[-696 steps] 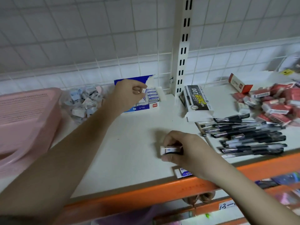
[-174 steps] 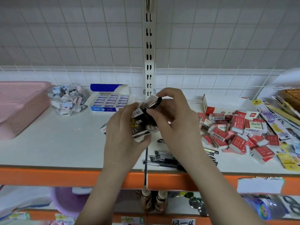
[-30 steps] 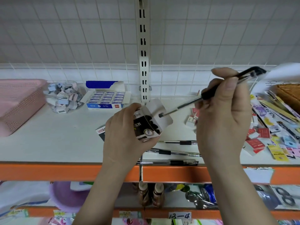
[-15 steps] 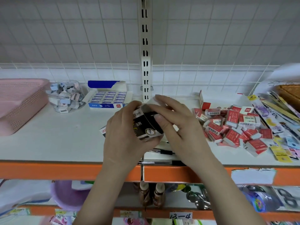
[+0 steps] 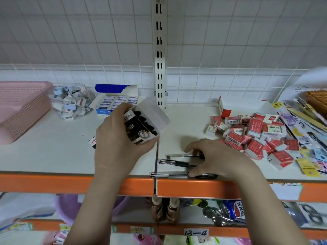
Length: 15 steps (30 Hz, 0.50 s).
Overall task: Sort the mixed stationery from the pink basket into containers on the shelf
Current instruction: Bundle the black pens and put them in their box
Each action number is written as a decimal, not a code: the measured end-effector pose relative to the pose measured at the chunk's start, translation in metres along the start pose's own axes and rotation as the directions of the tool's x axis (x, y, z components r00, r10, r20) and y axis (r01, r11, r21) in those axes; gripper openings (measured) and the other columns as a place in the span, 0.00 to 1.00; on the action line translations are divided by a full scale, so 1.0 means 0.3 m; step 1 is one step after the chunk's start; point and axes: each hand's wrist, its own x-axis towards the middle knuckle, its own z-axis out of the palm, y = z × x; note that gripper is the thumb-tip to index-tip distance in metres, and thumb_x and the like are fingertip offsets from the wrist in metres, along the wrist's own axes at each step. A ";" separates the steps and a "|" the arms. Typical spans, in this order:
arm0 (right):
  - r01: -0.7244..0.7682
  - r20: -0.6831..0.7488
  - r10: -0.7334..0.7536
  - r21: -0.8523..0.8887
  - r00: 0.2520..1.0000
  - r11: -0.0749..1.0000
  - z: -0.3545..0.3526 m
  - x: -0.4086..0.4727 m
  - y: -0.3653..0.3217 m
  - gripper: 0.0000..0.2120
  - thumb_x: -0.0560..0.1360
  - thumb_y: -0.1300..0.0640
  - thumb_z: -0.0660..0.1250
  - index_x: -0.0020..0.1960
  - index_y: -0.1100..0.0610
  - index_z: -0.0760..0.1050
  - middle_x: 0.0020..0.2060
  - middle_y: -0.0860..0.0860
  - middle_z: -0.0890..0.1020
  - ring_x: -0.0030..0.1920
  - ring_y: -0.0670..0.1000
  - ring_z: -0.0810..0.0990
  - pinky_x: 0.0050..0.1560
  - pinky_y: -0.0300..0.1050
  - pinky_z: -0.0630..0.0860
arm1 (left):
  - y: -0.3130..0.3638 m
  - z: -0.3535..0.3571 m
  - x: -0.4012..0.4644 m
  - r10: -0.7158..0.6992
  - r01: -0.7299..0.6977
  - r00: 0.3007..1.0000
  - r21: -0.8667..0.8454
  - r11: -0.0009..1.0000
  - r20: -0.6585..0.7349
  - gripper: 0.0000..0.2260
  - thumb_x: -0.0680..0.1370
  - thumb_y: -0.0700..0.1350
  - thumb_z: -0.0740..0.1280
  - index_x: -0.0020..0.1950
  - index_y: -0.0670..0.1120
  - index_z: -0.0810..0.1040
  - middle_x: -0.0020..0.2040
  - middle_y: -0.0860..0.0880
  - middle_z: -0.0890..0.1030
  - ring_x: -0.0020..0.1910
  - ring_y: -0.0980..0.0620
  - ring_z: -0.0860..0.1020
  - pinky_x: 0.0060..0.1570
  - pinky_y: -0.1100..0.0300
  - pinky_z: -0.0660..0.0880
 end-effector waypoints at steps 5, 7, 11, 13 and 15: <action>0.012 0.115 -0.018 0.051 0.993 0.999 0.000 0.028 0.009 0.13 0.69 0.50 0.73 0.52 0.51 0.76 0.45 0.43 0.76 0.46 0.44 0.74 0.45 0.38 0.72 | -0.005 0.006 0.000 0.008 -0.008 1.000 0.015 1.000 0.003 0.34 0.60 0.56 0.74 0.62 0.50 0.65 0.52 0.50 0.78 0.50 0.44 0.78 0.48 0.49 0.75; 0.037 0.132 -0.040 0.032 0.990 0.999 0.008 0.028 0.006 0.11 0.71 0.49 0.71 0.52 0.50 0.76 0.43 0.43 0.75 0.46 0.44 0.74 0.42 0.35 0.70 | -0.006 0.008 -0.001 0.000 0.000 1.000 0.024 1.000 0.013 0.34 0.60 0.56 0.74 0.62 0.51 0.64 0.53 0.49 0.78 0.51 0.44 0.78 0.49 0.46 0.75; 0.094 0.134 -0.087 -0.045 0.987 0.995 0.028 0.015 -0.002 0.07 0.76 0.50 0.65 0.51 0.51 0.71 0.47 0.46 0.74 0.48 0.47 0.73 0.41 0.36 0.68 | -0.009 0.011 0.001 0.002 -0.003 1.000 0.030 1.000 0.029 0.35 0.60 0.57 0.74 0.62 0.52 0.63 0.54 0.49 0.78 0.52 0.44 0.77 0.50 0.41 0.75; 0.121 0.083 -0.111 -0.119 0.990 0.985 0.045 0.016 -0.007 0.05 0.78 0.52 0.61 0.49 0.53 0.68 0.46 0.48 0.72 0.47 0.49 0.72 0.44 0.42 0.68 | -0.011 0.012 0.004 0.008 -0.009 0.999 0.033 0.999 0.035 0.35 0.60 0.56 0.74 0.62 0.50 0.64 0.54 0.49 0.78 0.52 0.44 0.77 0.50 0.40 0.75; 0.101 0.051 -0.095 -0.130 0.994 0.986 0.055 0.020 -0.010 0.06 0.79 0.52 0.61 0.48 0.54 0.67 0.45 0.49 0.72 0.47 0.50 0.71 0.46 0.43 0.68 | -0.009 0.011 0.006 0.014 -0.015 0.999 0.031 0.999 0.030 0.35 0.60 0.56 0.74 0.63 0.50 0.65 0.53 0.53 0.76 0.52 0.44 0.77 0.50 0.42 0.75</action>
